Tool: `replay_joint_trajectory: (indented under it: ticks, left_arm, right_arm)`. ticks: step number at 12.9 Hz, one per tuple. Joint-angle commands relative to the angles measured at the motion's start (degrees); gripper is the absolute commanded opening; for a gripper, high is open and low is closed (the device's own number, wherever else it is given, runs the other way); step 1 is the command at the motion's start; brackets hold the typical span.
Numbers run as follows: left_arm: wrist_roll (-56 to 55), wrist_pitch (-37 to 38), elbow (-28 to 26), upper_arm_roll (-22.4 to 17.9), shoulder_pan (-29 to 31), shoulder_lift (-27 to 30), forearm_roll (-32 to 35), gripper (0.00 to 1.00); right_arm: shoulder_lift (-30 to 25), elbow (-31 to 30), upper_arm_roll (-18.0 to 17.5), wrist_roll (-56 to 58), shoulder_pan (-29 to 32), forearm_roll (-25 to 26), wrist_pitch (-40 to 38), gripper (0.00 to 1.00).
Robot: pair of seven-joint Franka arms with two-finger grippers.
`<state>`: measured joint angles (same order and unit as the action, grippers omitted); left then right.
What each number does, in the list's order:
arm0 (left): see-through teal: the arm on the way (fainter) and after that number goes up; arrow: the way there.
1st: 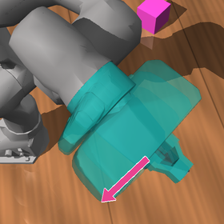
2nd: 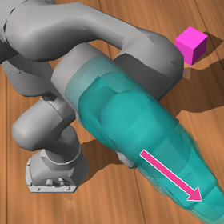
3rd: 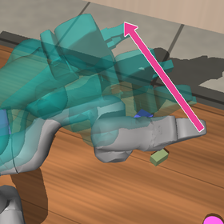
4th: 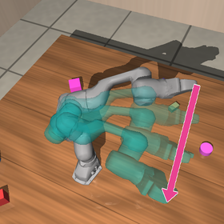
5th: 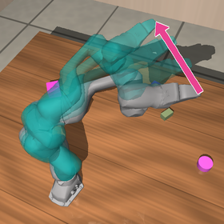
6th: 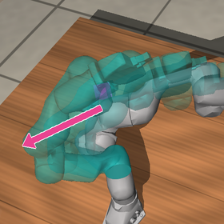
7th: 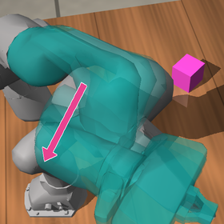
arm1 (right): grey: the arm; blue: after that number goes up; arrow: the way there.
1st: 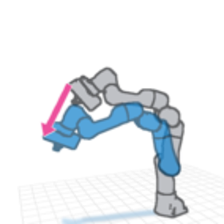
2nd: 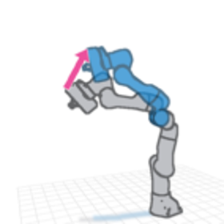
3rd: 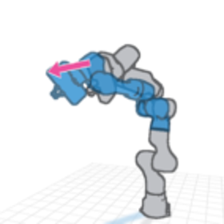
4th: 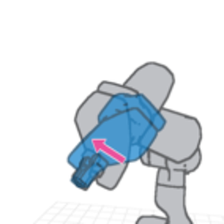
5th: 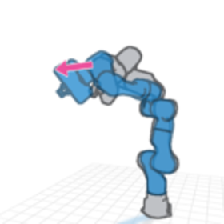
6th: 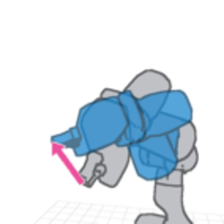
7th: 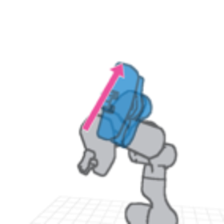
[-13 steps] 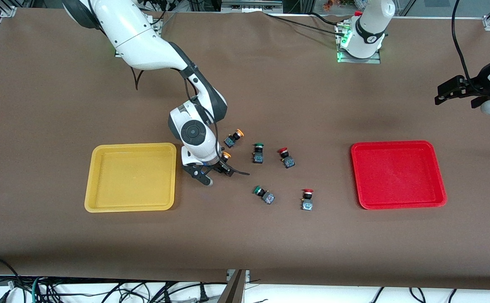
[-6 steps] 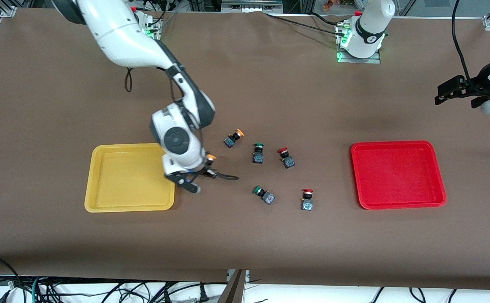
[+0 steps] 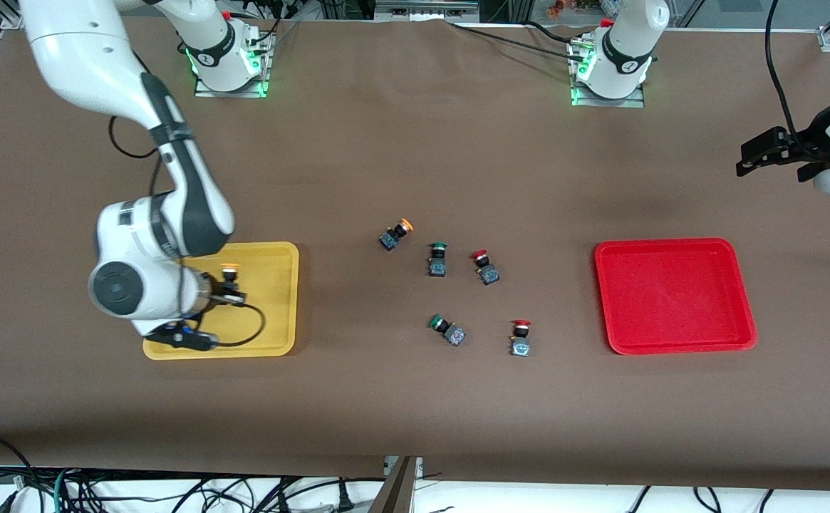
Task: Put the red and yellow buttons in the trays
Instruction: 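Carry the button into the yellow tray and open the right gripper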
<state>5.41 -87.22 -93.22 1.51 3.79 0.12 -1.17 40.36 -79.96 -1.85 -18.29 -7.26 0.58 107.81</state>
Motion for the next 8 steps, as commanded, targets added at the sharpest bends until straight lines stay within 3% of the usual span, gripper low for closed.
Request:
replay_joint_trajectory:
  ticks: [1,6,8]
  left_arm:
    - [0.04,1.09,1.11,-0.02,0.34,-0.38,-1.73,1.00]
    - [0.04,1.09,1.11,-0.02,0.25,-0.38,-1.73,1.00]
    - [0.04,1.09,1.11,-0.02,0.25,-0.38,-1.73,1.00]
  right_arm:
    - [0.68,-3.00,-0.44,5.79,4.87,0.65,1.43,0.00]
    - [1.30,-10.64,-0.44,7.12,6.99,0.65,11.79,0.00]
    - [1.30,-10.83,-0.44,7.12,7.00,0.65,11.90,0.00]
